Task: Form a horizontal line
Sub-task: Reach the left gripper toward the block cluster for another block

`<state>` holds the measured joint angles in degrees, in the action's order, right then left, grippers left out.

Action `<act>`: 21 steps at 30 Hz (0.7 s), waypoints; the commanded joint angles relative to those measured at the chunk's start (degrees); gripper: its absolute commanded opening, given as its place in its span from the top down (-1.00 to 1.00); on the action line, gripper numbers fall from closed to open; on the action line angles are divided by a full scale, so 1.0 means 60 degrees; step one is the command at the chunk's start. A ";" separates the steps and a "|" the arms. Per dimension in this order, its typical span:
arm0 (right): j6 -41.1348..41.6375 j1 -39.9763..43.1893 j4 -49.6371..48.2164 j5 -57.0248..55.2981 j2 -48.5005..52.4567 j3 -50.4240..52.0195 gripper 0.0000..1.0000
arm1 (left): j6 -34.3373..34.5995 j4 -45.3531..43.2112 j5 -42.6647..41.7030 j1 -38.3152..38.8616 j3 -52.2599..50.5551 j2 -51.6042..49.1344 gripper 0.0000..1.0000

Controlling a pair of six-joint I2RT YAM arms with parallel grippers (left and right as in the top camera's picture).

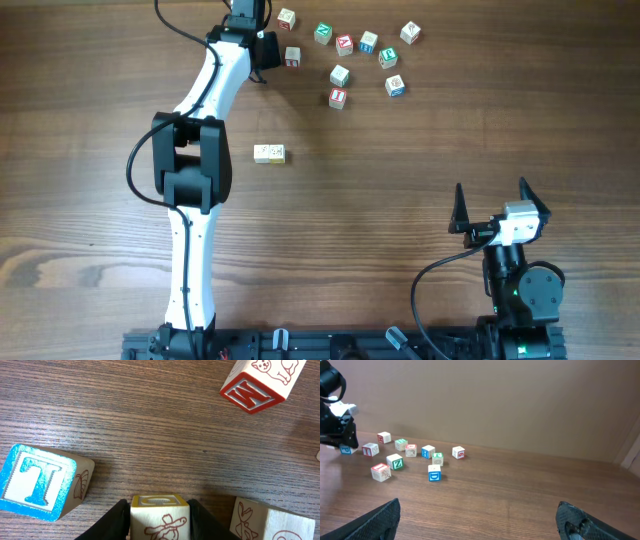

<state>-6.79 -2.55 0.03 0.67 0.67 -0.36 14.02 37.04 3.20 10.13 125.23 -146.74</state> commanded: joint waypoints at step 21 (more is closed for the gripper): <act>-0.0102 0.0044 -0.0033 0.0120 -0.0066 0.0011 -1.00 | -0.0058 -0.0131 0.0164 -0.0004 -0.0055 0.0419 0.17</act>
<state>-6.79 -2.57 0.03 0.64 0.67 -0.36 14.02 36.42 3.20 10.13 125.23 -146.69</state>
